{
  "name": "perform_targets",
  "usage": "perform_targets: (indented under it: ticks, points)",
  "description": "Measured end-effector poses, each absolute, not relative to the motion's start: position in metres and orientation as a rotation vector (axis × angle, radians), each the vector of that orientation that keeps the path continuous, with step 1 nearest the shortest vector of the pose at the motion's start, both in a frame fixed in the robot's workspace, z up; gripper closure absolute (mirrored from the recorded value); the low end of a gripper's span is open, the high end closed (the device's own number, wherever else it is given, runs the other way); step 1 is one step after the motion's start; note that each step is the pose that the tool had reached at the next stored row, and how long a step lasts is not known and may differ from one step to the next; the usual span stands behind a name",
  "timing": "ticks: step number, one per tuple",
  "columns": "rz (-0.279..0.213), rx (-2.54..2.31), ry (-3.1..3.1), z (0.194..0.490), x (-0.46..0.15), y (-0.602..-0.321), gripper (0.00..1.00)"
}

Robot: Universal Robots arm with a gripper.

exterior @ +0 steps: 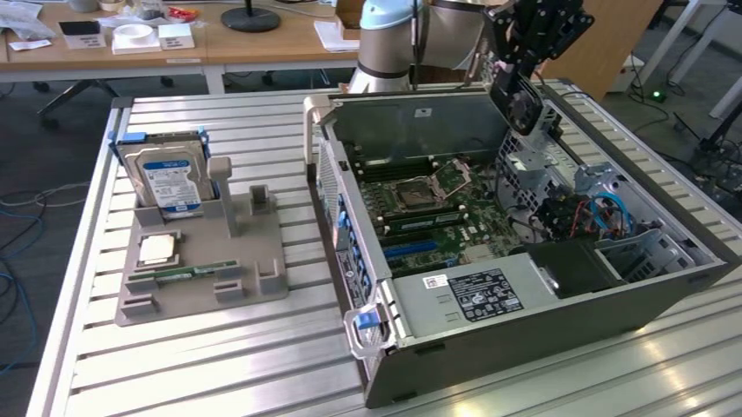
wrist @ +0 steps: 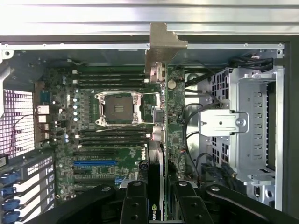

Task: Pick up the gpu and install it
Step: 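Pick up the gpu and move the gpu toward the slot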

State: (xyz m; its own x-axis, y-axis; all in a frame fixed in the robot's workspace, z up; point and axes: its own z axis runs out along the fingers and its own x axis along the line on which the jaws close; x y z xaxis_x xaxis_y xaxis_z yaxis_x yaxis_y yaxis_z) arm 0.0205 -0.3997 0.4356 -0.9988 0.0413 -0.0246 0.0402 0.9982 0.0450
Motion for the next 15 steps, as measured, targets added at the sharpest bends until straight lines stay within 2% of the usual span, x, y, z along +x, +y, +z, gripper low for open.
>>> perform_targets:
  ticks: [15]
  points:
    - [0.069,0.064,3.115,0.436,0.042,-0.4,0.74]
